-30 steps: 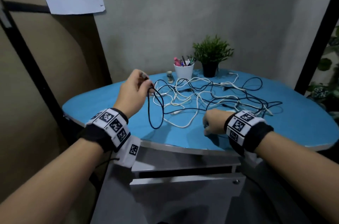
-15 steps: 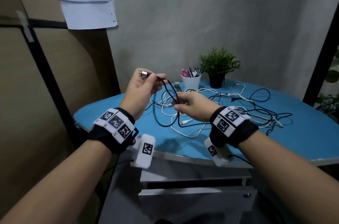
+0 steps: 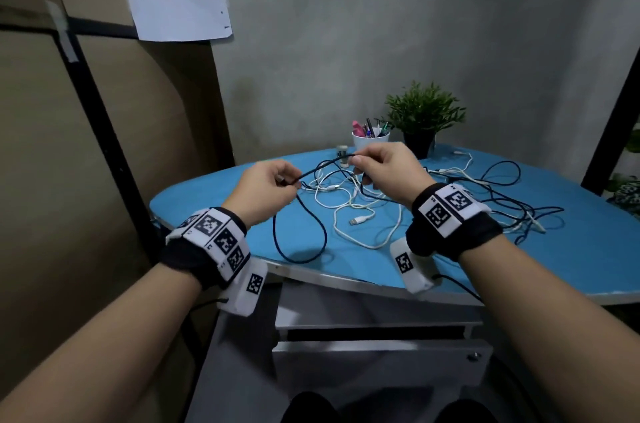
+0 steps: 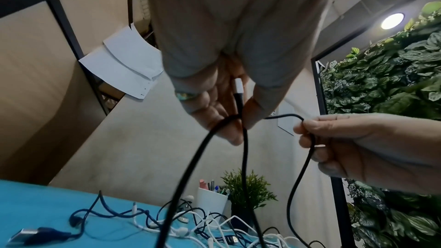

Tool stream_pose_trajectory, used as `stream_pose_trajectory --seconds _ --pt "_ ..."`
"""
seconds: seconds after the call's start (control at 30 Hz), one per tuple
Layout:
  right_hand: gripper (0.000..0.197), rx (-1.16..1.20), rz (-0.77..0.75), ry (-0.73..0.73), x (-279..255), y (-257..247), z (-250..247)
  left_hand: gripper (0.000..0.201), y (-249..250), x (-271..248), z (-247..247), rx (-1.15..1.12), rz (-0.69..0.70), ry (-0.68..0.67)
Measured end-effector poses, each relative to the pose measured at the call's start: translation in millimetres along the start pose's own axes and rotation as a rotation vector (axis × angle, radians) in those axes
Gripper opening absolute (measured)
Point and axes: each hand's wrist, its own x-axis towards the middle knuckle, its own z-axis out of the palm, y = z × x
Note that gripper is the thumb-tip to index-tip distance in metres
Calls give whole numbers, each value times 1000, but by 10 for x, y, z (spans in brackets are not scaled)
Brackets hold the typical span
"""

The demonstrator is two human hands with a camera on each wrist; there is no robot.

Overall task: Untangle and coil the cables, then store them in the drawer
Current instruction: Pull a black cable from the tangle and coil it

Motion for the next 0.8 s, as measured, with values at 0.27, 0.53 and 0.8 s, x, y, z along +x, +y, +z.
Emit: stream_pose_trajectory --seconds 0.27,0.53,0.8 --pt "19 68 116 202 -73 81 -163 10 -110 -121 -32 -215 -30 142" --pt "14 319 132 265 -174 56 -266 12 -318 -210 -158 375 -47 -337" --pt "12 496 117 95 -343 -97 -148 50 -156 -197 44 197 75 -141"
